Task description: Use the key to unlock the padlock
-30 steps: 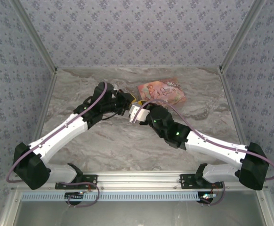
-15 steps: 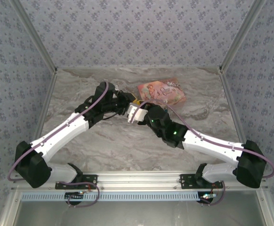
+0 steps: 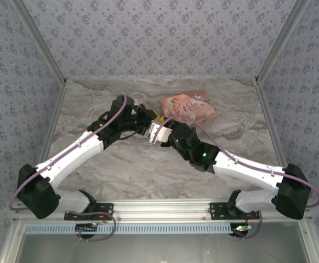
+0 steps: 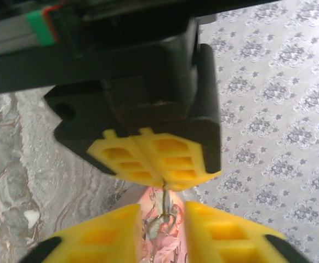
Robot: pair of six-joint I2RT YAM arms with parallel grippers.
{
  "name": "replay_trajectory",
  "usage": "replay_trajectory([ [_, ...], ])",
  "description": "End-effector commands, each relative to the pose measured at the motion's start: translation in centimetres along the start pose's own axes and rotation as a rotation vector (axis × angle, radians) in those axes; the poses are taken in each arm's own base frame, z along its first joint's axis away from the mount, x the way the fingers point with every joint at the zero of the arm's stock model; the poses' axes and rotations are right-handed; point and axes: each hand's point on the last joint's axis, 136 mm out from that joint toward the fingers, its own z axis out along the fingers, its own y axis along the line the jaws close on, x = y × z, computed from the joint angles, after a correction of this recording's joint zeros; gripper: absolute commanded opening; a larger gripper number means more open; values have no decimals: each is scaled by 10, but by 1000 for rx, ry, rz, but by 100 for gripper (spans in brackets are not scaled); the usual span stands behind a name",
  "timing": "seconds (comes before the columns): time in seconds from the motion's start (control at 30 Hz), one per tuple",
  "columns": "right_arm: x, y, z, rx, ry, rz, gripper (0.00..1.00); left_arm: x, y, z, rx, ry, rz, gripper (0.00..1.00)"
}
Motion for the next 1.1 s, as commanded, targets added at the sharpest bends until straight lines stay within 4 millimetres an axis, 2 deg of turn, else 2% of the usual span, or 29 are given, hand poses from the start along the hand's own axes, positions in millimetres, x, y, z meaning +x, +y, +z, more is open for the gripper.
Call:
replay_trajectory([
  [0.0, -11, -15, -16, -64, -35, 152, 39, -1, -13, -6, 5, -18, 22, 0],
  [0.27, -4, -9, -37, -325, -89, 455, 67, -23, -41, -29, 54, -183, 440, 0],
  [0.4, 0, -25, -39, -414, -171, 720, 74, -19, -60, -39, 102, -205, 719, 0],
  [0.53, 9, -43, -37, -448, -243, 930, 74, 0, -83, -49, 212, -177, 1019, 0],
  [0.67, 15, -64, -41, -482, -345, 1107, 77, 16, -98, -63, 304, -170, 1201, 0],
  [0.77, 15, -81, -50, -559, -412, 1187, 79, 38, -111, -78, 427, -137, 1341, 0],
  [0.93, -4, -103, -69, -621, -546, 1173, 79, 67, -132, -104, 647, -133, 1505, 0],
  [1.0, -16, -103, -78, -654, -580, 1126, 78, 77, -137, -109, 698, -91, 1533, 0],
  [1.07, -25, -93, -84, -685, -580, 1070, 78, 87, -139, -113, 744, -33, 1541, 0],
])
